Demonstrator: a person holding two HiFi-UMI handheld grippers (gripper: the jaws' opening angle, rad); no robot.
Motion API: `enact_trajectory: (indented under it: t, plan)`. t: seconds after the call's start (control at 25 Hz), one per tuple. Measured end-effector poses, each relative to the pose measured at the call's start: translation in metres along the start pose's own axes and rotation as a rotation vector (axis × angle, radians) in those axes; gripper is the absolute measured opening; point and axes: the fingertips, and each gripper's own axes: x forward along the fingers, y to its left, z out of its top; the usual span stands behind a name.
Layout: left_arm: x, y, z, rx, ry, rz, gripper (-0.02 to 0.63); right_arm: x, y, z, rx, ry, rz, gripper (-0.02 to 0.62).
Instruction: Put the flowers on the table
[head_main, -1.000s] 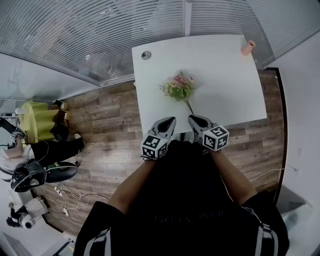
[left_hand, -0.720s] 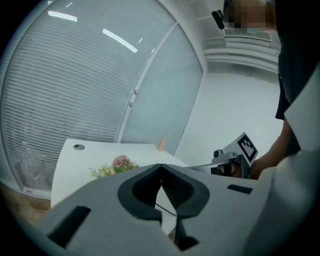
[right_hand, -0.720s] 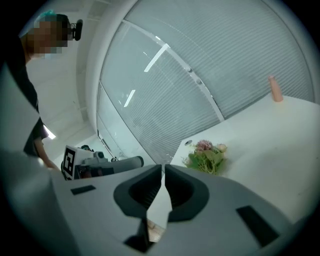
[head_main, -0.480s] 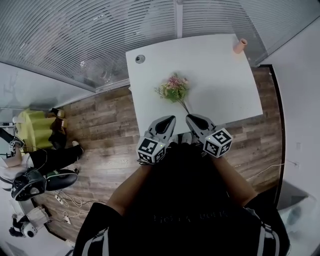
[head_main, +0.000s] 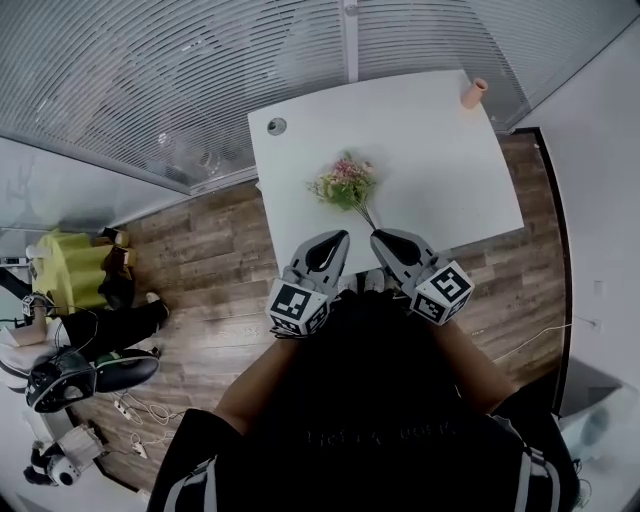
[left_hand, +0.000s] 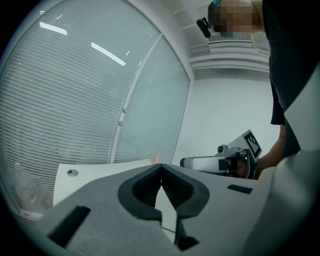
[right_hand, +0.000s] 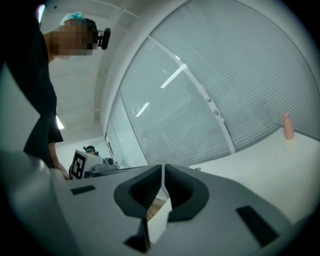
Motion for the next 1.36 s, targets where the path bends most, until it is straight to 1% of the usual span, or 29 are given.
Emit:
enact_trajectory:
  t: [0.12,0.24,0.32,0.48,0.64,0.8,0.84,1.08,1.2,1.36]
  plan:
    - [-0.001,-0.001,0.007,0.022,-0.016,-0.006,0.018,0.002,0.010,0.012,-0.050,-0.017,0.011,0.035]
    - [0.000,-0.002,0.007,0.073,-0.029,-0.013,0.018,0.001,0.018,0.023,-0.094,-0.033,0.030,0.035]
    - [0.000,-0.004,0.012,0.082,-0.040,-0.013,0.018,-0.001,0.023,0.030,-0.118,-0.049,0.036,0.035]
    - [0.001,-0.004,0.016,0.121,-0.061,-0.021,0.018,0.000,0.026,0.040,-0.134,-0.071,0.043,0.035]
    - [0.000,-0.013,0.039,0.093,-0.090,-0.005,0.018,-0.002,0.030,0.050,-0.172,-0.082,0.045,0.035]
    - [-0.003,-0.019,0.054,0.168,-0.123,0.005,0.018,-0.001,0.036,0.059,-0.204,-0.092,0.048,0.035]
    - [-0.003,-0.020,0.056,0.175,-0.127,0.007,0.018,-0.001,0.037,0.060,-0.203,-0.093,0.049,0.035]
    - [-0.005,-0.026,0.063,0.187,-0.135,0.004,0.018,-0.003,0.043,0.068,-0.203,-0.112,0.073,0.035]
    - [-0.007,-0.026,0.065,0.179,-0.146,0.004,0.018,-0.004,0.046,0.072,-0.208,-0.127,0.090,0.035]
    - [-0.008,-0.026,0.066,0.171,-0.151,-0.002,0.018,-0.006,0.046,0.072,-0.214,-0.108,0.093,0.037]
